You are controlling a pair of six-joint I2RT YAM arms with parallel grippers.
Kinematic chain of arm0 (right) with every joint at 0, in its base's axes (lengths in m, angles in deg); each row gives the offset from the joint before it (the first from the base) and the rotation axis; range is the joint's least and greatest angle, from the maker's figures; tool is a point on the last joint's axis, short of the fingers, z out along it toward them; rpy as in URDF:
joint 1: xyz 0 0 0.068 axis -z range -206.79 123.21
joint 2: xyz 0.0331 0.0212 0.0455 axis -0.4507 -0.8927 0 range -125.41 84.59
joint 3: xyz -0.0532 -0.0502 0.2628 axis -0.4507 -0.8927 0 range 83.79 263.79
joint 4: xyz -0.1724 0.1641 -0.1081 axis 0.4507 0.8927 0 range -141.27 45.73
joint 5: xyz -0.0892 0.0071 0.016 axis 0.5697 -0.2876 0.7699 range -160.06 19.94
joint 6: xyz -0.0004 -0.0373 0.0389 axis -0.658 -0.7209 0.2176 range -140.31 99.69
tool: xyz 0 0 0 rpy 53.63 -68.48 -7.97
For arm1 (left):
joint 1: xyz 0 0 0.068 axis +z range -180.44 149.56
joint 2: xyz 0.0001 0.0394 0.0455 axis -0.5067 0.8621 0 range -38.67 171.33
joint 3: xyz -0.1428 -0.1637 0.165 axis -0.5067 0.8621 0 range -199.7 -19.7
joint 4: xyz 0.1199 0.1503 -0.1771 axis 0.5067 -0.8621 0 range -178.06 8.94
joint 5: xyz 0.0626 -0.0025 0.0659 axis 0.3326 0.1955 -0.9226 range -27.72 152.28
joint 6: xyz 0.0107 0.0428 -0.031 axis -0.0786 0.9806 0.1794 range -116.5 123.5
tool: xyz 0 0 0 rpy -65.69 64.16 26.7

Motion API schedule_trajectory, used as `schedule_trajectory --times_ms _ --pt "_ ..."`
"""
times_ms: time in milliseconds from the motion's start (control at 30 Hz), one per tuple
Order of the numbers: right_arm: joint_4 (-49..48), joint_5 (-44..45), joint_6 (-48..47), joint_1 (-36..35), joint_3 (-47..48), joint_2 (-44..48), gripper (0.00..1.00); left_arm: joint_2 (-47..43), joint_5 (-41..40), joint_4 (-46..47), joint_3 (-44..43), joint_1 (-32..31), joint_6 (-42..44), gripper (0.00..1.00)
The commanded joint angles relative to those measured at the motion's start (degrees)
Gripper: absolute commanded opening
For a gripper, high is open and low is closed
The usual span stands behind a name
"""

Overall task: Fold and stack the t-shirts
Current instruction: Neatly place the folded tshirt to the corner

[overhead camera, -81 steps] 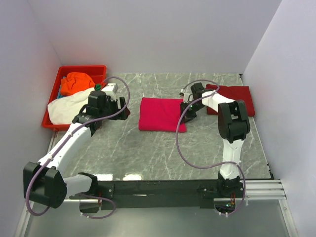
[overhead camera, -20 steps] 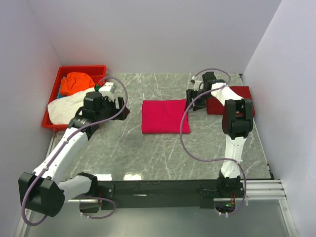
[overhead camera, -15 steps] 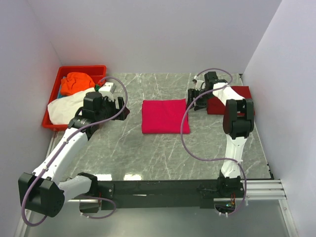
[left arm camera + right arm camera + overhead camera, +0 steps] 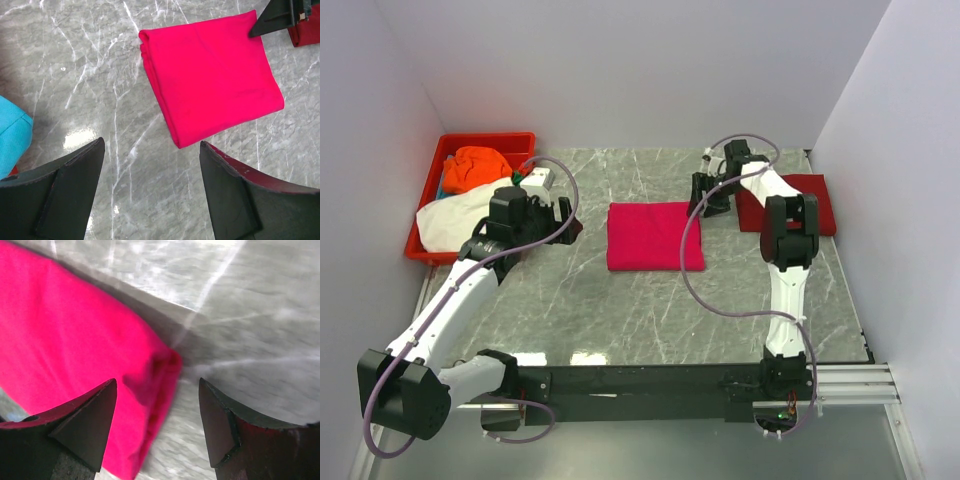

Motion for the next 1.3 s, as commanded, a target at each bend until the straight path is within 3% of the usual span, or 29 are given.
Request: schedule_trajectory --times_ms 0,267,500,600,667,767,967,1267 --pt "1.9 1.2 0.7 -3.0 2.0 -0.8 0.73 -1.4 -0.1 2.3 0.1 0.0 1.2 0.82" --pt "0.8 3.5 1.9 -7.5 -1.2 0.5 0.70 -1.4 0.0 2.3 0.1 0.0 1.2 0.82" --pt "1.0 6.8 2.0 -7.5 -0.3 -0.7 0.52 -1.5 0.2 2.4 0.2 0.0 1.2 0.82" --pt "1.3 6.3 2.0 -7.4 0.8 -1.1 0.34 -1.5 0.2 2.5 0.2 0.0 1.2 0.82" --pt "1.9 5.9 1.7 -7.3 1.4 -1.2 0.15 -1.5 0.2 2.4 0.2 0.0 1.2 0.82" --pt "3.0 5.7 0.1 -6.7 2.6 0.0 0.00 -1.4 0.3 2.4 0.1 0.0 1.3 0.82" --pt "3.3 11.3 -6.5 -6.3 2.3 8.3 0.00 -1.5 0.3 2.4 0.2 0.0 1.2 0.82" --pt "1.1 26.7 -13.7 -6.7 -2.6 18.3 0.00 -2.3 0.8 2.7 0.3 0.0 1.0 0.83"
